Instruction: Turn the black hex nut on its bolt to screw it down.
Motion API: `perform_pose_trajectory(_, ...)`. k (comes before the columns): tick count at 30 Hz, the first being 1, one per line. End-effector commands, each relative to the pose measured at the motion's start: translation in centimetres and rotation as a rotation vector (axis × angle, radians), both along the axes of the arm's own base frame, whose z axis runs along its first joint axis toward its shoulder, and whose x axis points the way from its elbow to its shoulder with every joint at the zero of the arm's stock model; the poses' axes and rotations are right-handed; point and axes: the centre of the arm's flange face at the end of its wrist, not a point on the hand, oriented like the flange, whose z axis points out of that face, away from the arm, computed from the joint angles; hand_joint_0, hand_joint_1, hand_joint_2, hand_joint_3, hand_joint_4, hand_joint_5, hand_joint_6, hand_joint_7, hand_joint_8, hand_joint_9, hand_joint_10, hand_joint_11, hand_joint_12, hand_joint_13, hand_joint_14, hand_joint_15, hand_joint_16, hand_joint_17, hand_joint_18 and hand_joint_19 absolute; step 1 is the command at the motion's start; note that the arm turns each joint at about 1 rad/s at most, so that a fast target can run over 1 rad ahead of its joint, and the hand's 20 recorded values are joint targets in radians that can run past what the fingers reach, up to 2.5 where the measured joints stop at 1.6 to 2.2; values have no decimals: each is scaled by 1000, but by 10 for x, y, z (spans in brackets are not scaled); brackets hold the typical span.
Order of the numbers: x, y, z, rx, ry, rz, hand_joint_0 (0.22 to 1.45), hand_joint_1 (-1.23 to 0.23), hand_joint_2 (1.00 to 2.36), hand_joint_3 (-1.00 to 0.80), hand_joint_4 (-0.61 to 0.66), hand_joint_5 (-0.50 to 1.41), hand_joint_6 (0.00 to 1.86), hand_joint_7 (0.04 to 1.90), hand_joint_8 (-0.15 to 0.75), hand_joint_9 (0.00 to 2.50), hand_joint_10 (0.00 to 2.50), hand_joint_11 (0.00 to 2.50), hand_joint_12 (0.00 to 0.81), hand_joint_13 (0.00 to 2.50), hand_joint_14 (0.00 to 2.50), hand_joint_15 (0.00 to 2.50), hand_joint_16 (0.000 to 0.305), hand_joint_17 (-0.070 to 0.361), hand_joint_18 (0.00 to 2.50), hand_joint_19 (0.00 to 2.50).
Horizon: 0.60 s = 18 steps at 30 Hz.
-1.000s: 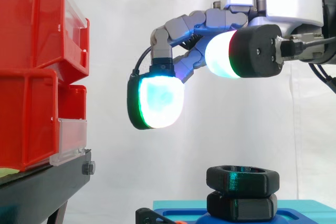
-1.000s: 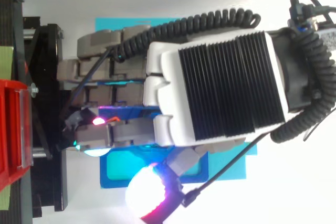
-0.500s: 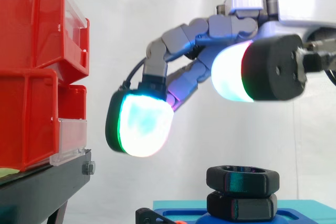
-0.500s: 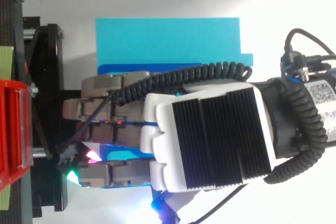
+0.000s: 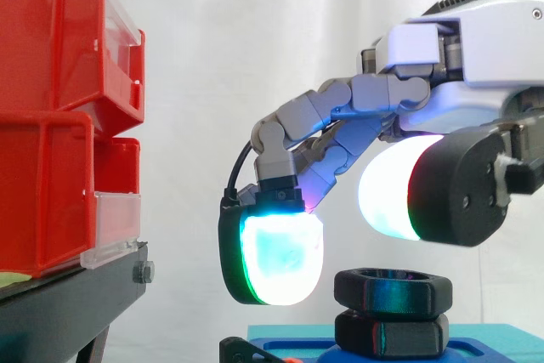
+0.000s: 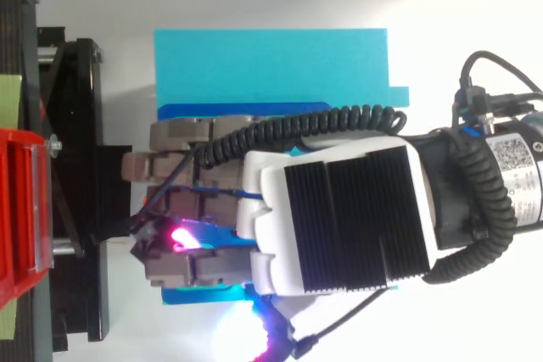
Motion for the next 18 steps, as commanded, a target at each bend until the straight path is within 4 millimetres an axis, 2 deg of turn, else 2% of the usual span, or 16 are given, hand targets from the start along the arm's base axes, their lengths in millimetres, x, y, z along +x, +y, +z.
perform_pose_trajectory(1,-1,-4,-1,-32,-4,-4,520,-300,1000,-500,52,3,505,1223,188,784,0,0,336,511,0,0,43,96,386,326)
perform_pose_trajectory(18,-5,-22,-3,-49,21,-14,522,-287,1000,-500,39,26,503,1449,195,827,0,0,335,534,0,0,43,96,403,322)
